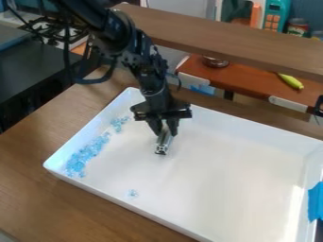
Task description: Sweep into pile
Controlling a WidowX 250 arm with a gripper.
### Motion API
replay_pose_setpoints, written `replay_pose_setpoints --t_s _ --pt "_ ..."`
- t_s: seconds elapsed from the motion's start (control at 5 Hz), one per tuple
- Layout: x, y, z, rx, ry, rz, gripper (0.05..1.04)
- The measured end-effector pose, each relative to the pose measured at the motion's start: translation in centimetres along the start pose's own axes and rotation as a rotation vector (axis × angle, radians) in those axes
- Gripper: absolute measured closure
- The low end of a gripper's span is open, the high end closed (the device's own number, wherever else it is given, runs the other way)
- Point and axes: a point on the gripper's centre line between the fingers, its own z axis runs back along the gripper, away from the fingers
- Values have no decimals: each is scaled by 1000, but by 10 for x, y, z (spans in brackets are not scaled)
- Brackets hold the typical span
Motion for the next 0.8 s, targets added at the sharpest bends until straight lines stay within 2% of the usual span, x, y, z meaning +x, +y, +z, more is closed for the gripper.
replay_pose_setpoints --t_s 0.4,0.8 --pt "3 46 -2 55 -53 55 730" --pt "-9 85 14 51 -61 62 730"
